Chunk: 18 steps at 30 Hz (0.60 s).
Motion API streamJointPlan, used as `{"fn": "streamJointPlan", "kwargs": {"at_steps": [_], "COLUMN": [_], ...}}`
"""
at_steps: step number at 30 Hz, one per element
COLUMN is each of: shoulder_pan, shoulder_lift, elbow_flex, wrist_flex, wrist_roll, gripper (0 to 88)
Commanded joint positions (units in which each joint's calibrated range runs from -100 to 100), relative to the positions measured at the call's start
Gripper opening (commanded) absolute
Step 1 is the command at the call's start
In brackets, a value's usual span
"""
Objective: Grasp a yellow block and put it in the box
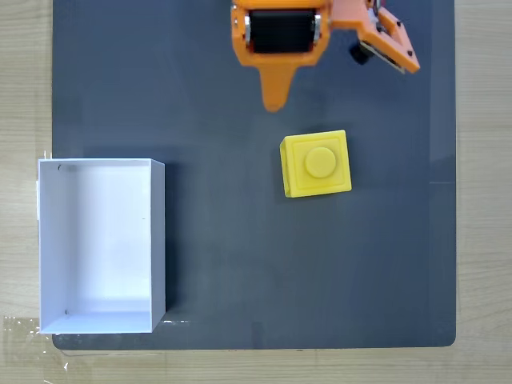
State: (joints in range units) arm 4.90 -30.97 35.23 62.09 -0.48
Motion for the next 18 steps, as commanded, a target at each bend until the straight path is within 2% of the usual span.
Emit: {"fn": "streamJointPlan", "kwargs": {"at_steps": [1, 4, 6, 8, 14, 18], "shoulder_pan": [-2.9, -4.5, -4.7, -4.7, -4.7, -6.3], "shoulder_lift": [10.5, 18.2, 22.3, 25.6, 31.5, 35.3], "elbow_flex": [-19.1, -29.1, -33.9, -36.8, -37.9, -37.6], "wrist_flex": [12.0, 19.2, 21.8, 22.9, 23.2, 23.2], "wrist_roll": [0.2, 0.2, 0.2, 0.2, 0.2, 0.2], "gripper": [3.0, 3.1, 6.1, 13.7, 44.8, 54.9]}}
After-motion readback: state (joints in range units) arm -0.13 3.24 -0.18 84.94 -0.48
